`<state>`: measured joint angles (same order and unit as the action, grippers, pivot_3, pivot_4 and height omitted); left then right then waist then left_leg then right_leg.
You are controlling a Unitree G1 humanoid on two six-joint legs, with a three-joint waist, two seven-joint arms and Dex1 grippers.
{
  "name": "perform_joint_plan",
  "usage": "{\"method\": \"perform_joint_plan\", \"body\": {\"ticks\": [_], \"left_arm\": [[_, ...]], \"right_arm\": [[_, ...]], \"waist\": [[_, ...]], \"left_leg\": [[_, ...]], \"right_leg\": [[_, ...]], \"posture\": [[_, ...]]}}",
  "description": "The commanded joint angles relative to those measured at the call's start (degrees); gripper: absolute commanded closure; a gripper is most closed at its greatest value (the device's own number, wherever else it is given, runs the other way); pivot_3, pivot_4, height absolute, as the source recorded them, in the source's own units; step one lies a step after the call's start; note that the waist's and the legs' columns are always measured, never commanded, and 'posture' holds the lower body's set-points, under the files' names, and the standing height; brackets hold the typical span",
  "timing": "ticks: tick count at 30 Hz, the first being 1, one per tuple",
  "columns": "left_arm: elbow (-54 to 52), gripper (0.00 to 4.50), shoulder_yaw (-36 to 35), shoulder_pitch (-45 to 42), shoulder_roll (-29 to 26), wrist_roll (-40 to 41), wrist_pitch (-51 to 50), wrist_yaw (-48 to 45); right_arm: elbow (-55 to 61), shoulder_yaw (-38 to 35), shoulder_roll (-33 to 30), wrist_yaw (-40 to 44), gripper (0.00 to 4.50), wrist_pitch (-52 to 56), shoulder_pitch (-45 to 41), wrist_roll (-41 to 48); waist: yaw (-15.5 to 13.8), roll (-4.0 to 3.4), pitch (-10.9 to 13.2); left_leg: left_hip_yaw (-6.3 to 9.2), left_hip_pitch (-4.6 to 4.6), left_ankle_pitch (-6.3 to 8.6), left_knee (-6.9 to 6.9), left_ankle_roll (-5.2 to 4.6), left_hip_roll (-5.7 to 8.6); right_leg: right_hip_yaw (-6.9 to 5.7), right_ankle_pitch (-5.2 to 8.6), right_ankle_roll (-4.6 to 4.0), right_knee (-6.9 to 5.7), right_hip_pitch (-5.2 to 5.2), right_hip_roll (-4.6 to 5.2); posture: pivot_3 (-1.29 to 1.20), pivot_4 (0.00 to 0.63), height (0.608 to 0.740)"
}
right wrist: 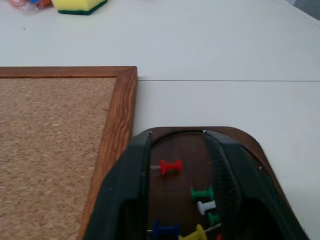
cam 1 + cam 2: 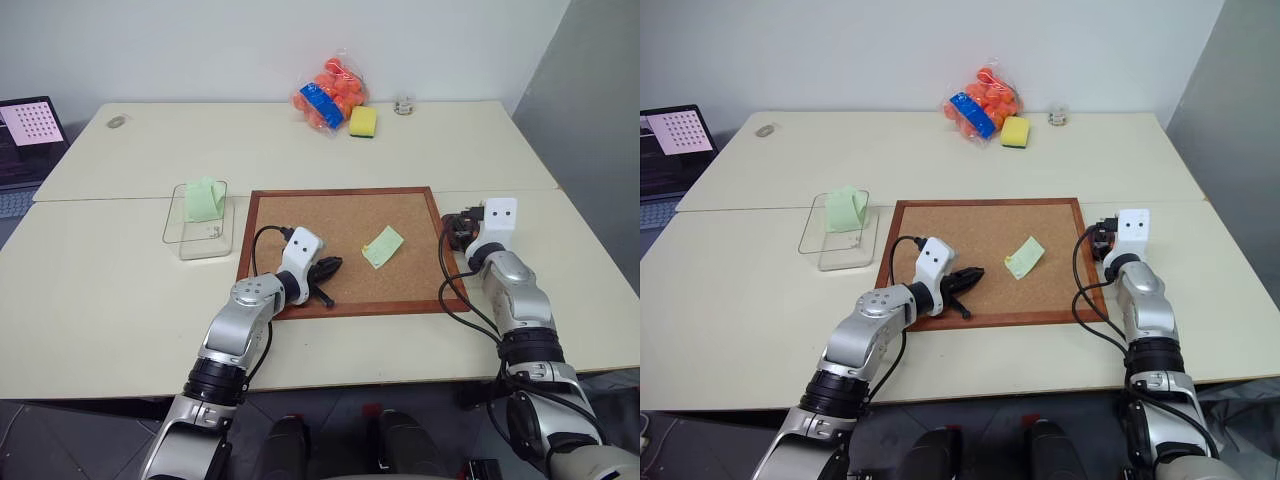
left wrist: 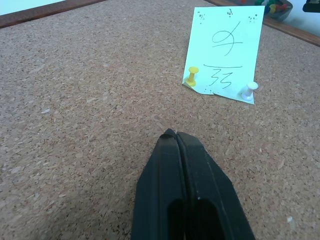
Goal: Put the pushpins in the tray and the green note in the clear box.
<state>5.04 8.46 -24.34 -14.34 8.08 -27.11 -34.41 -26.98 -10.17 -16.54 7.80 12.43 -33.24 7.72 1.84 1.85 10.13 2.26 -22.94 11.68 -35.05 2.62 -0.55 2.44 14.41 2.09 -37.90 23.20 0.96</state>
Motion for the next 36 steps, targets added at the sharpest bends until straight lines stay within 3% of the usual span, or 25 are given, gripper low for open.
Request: {"method": "perform_joint_plan", "body": {"ticks": [1, 5, 7, 14, 17, 22, 29, 36], "left_arm": [[-0.6, 4.50, 0.2, 0.4, -0.1, 0.0, -0.2, 0.2], [-0.6, 4.50, 0.3, 0.3, 0.0, 0.0, -0.2, 0.3], [-0.6, 4.50, 0.4, 0.3, 0.0, -0.1, -0.2, 0.3], [-0.5, 4.50, 0.4, 0.3, 0.0, -0.2, -0.2, 0.2], [-0.5, 4.50, 0.4, 0.3, -0.1, -0.2, -0.2, 0.1], [-0.4, 4.50, 0.3, 0.2, -0.3, -0.2, -0.2, 0.1], [-0.9, 4.50, 0.7, 0.8, -0.3, -0.5, -0.2, 0.5], [-1.6, 4.50, 0.6, 1.4, -0.7, -0.8, -0.1, 0.8]], "right_arm": [[0.7, -1.3, -1.0, -1.2, 1.71, -2.4, -1.8, -0.4], [1.3, -1.1, -1.5, -1.6, 0.92, -3.5, -1.5, -0.6], [4.8, -0.3, -0.8, 3.3, 0.53, -3.2, -0.2, 2.4], [23.8, 8.1, -2.4, 25.1, 0.53, -0.1, 11.1, 10.3], [29.3, 11.5, -3.5, 29.4, 0.53, 0.3, 14.5, 10.6], [31.0, 15.1, -2.6, 31.0, 0.53, 0.2, 15.0, 9.2], [24.5, 18.7, 0.3, 31.2, 0.53, -1.5, 11.7, 6.3], [18.0, 20.1, -0.9, 31.5, 0.53, -2.2, 9.9, 2.1]], "waist": [[0.0, 0.00, 0.0], [0.0, 0.00, 0.0], [0.0, 0.00, 0.0], [-0.1, 0.00, 0.0], [-0.1, -0.01, 0.0], [0.0, 0.00, 0.0], [-0.1, 0.00, 0.0], [-0.1, 0.00, 0.0]], "left_leg": [[0.00, 0.00, 0.00, 0.00, 0.00, 0.00], [0.00, 0.00, 0.00, 0.00, 0.00, 0.00], [0.00, 0.00, 0.00, 0.00, 0.00, 0.00], [0.03, -0.01, 0.00, 0.00, 0.00, -0.02], [0.05, -0.01, 0.00, 0.00, 0.00, -0.02], [0.04, 0.02, 0.00, -0.05, 0.00, -0.02], [0.05, 0.03, 0.00, -0.05, 0.00, -0.03], [0.05, 0.03, 0.00, -0.04, 0.00, -0.02]], "right_leg": [[0.00, 0.00, 0.00, 0.00, 0.00, 0.00], [0.00, 0.00, 0.00, 0.00, 0.00, 0.00], [0.00, 0.00, 0.00, 0.00, 0.00, 0.00], [-0.02, 0.03, 0.05, 0.00, 0.00, -0.02], [-0.04, 0.09, 0.16, 0.02, -0.02, -0.02], [-0.02, 0.11, 0.25, -0.02, -0.02, -0.02], [-0.04, 0.11, 0.24, -0.05, -0.01, -0.03], [-0.04, 0.11, 0.22, -0.03, -0.01, -0.02]], "posture": [[0.00, 0.150, 0.740], [0.00, 0.150, 0.740], [0.00, 0.150, 0.740], [0.00, 0.150, 0.740], [0.00, 0.150, 0.740], [0.00, 0.150, 0.740], [0.00, 0.150, 0.740], [0.00, 0.150, 0.740]]}}
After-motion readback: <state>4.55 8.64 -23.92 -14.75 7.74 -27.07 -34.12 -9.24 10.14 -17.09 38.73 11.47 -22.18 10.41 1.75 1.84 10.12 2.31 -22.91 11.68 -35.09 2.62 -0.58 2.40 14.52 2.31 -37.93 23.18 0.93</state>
